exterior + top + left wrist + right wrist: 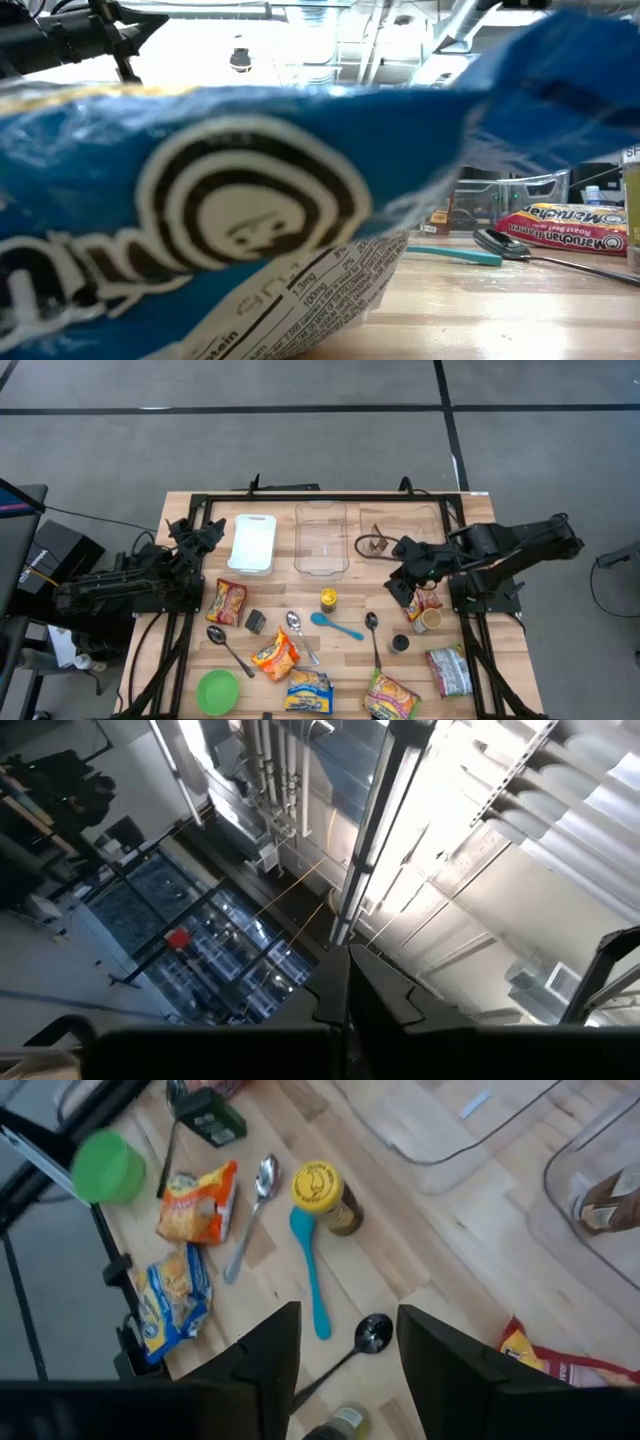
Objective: Pick & Place Food Item
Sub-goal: Put the black spice can into the right transparent bin
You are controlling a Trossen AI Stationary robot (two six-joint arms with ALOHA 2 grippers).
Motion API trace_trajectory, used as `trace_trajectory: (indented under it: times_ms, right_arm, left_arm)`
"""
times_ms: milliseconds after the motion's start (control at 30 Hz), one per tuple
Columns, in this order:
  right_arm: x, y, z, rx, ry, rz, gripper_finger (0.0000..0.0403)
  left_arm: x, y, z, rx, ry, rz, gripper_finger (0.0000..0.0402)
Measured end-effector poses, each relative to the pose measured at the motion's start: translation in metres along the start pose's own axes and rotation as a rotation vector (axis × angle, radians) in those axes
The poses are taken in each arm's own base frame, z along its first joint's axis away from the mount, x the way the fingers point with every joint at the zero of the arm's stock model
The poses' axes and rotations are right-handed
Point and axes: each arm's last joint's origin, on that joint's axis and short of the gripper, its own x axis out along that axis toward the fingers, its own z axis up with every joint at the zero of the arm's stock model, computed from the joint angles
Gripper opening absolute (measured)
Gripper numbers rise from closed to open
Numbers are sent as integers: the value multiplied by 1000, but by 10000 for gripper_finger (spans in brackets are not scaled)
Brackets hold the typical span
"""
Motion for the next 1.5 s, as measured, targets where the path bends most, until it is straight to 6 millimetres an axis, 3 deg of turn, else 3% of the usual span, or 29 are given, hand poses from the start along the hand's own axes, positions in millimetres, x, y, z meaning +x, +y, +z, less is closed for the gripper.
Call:
trace_trajectory:
  times_ms: [200,367,700,933,1100,1267,1500]
  right_arm:
    - [7,4,-1,-20,18,-14,147]
    - [12,4,-1,-28,5,-55,135]
    - [11,3,1,-36,-34,-81,121]
    - [11,3,1,-38,-34,-82,121]
    - [11,3,1,-39,-33,-82,120]
    - [11,3,1,-54,-35,-80,120]
    - [11,3,1,-61,-47,-87,120]
  left_arm:
    - [2,-10,8,-49,-22,-101,1]
    - [15,-33,20,-78,-9,-205,1]
    - [65,-88,26,-176,198,-432,0]
    - [100,-120,1,-272,352,-483,0]
    - [111,-137,-33,-341,527,-464,0]
    - [104,-148,-70,-449,742,-386,0]
    - [70,-155,-113,-550,993,-72,0]
